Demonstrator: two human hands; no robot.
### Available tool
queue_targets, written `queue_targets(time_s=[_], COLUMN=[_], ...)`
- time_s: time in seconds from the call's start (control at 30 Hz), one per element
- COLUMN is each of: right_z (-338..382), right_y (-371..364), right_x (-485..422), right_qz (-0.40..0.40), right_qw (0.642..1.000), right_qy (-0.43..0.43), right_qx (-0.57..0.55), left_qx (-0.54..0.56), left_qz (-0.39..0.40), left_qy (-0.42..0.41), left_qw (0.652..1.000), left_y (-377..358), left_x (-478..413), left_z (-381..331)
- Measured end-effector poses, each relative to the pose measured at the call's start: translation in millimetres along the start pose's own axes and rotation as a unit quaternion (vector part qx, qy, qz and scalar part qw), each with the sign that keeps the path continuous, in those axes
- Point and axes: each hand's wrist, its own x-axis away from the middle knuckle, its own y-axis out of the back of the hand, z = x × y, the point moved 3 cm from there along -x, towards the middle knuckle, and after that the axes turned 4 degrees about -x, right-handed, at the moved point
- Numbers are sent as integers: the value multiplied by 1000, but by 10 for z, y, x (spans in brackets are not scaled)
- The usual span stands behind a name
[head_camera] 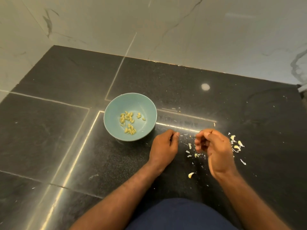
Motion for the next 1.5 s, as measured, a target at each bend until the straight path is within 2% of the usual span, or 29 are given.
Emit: queue_targets(time_s=[0.07, 0.13, 0.27, 0.37, 0.53, 0.63, 0.73, 0.83, 1.03, 1.23, 1.5], right_z=[-114, -223, -411, -494, -521, -555, -568, -554, -575, -563, -481], right_y=[175, 264, 276, 274, 257, 286, 323, 346, 390, 356, 313], right_x=[142, 272, 461, 476, 387, 319, 270, 254, 351, 344, 351], right_qz=[23, 73, 217, 236, 176, 86, 40, 43, 37, 32, -7], right_qw=[986, 944, 879, 848, 874, 922, 961, 976, 973, 964, 941], right_qy=[-1, -4, 0, -1, 23, -2, -49, -47, -22, -15, 58], right_qx=[166, 321, 426, 475, 453, 378, 268, 208, 227, 264, 333], left_qx=[1, -2, -9, -13, -21, -38, -45, 33, 139, 127, 136], left_qz=[2, 5, 4, -1, -2, 7, 57, 127, 202, 227, 246], left_qy=[-5, -10, -15, -20, -24, -48, -80, -75, 53, 77, 82], left_qw=[1000, 1000, 1000, 1000, 1000, 998, 994, 989, 968, 963, 956], left_y=[-11, -18, -37, -44, -45, -40, -67, -123, -181, -184, -188], left_x=[4, 0, -2, -1, -2, 22, 104, 257, 338, 276, 297], left_z=[1, 5, 23, 26, 46, 23, -15, -155, -210, -165, -137])
